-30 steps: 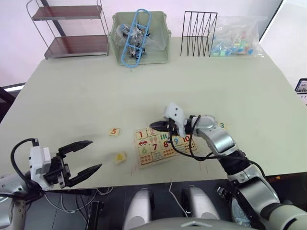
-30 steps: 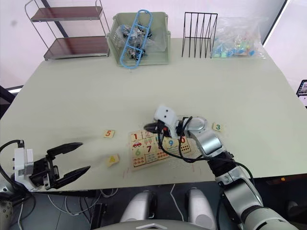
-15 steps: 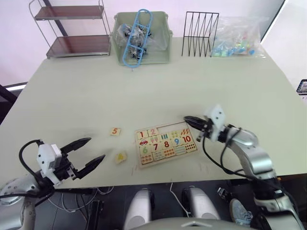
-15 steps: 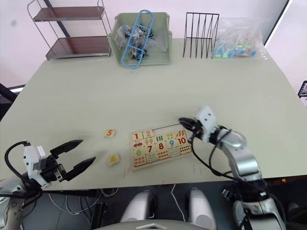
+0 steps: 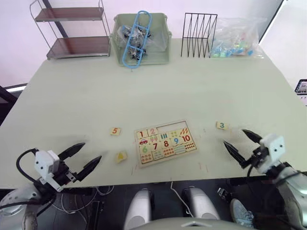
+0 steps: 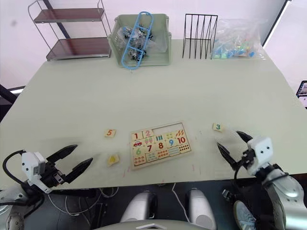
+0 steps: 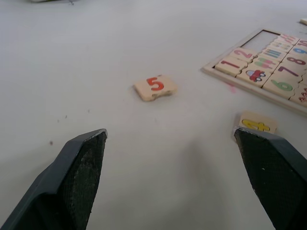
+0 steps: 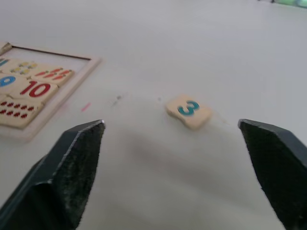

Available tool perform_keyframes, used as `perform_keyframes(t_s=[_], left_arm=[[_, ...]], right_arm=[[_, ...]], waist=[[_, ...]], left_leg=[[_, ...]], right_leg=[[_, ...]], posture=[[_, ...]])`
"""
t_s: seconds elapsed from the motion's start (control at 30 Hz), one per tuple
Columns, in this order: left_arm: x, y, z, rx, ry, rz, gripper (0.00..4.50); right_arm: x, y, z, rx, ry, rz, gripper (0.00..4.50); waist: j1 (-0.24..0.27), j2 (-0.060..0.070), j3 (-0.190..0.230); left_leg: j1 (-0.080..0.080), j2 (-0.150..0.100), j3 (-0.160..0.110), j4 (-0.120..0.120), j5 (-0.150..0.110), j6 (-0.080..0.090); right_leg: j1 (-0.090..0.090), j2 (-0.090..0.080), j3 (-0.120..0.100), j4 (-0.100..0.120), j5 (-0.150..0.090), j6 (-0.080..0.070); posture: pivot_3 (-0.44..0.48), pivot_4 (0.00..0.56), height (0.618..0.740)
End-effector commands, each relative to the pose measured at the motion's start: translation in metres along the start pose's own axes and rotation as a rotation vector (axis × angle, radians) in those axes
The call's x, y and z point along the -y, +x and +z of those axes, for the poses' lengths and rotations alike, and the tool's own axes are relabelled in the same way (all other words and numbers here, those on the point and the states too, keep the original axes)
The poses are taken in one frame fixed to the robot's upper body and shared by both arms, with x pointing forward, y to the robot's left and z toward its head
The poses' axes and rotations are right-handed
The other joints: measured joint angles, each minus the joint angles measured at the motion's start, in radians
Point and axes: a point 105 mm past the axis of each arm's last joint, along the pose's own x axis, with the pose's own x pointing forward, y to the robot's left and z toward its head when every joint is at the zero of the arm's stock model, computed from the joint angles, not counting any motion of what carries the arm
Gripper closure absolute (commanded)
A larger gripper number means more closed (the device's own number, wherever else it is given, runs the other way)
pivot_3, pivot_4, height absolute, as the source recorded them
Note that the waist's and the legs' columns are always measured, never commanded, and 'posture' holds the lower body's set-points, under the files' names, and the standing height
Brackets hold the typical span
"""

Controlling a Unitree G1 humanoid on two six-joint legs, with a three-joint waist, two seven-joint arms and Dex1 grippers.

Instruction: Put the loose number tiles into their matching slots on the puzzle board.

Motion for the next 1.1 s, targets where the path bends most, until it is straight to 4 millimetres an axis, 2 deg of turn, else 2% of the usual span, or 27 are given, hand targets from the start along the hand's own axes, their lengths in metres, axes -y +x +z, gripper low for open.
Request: perform_keyframes(t_s=[0.03,0.13,0.33,1.1], left_arm=[[-0.007,-0.006,0.003,0.000,0.020,0.078,0.00],[-0.009,-0.008,-0.001,-0.014,0.009,0.114,0.00],[-0.013,-0.008,-0.007,-0.045,0.053,0.134,0.00],[-0.021,-0.009,-0.012,-0.026,0.070,0.156,0.00]], right_arm=[[0.009,-0.015,0.011,0.058,-0.020,-0.013,0.05],[0.018,-0.024,0.008,0.051,-0.013,-0.024,0.05],[0.026,-0.028,0.004,0.039,-0.018,-0.019,0.05],[0.033,-0.033,-0.009,0.037,-0.012,0.001,0.05]], waist=[[0.001,0.000,0.000],[0.004,-0.002,-0.001],[0.008,-0.002,-0.001],[0.021,-0.002,-0.002]], left_leg=[[0.000,0.000,0.000,0.000,0.000,0.000],[0.000,0.000,0.000,0.000,0.000,0.000],[0.000,0.000,0.000,0.000,0.000,0.000],[0.000,0.000,0.001,0.000,0.000,0.000]], right_leg=[[0.000,0.000,0.000,0.000,0.000,0.000],[0.000,0.000,0.000,0.000,0.000,0.000],[0.000,0.000,0.000,0.000,0.000,0.000],[0.000,0.000,0.000,0.000,0.002,-0.003]], posture=[[0.000,0.150,0.740],[0.000,0.150,0.740],[0.000,0.150,0.740],[0.000,0.150,0.740]])
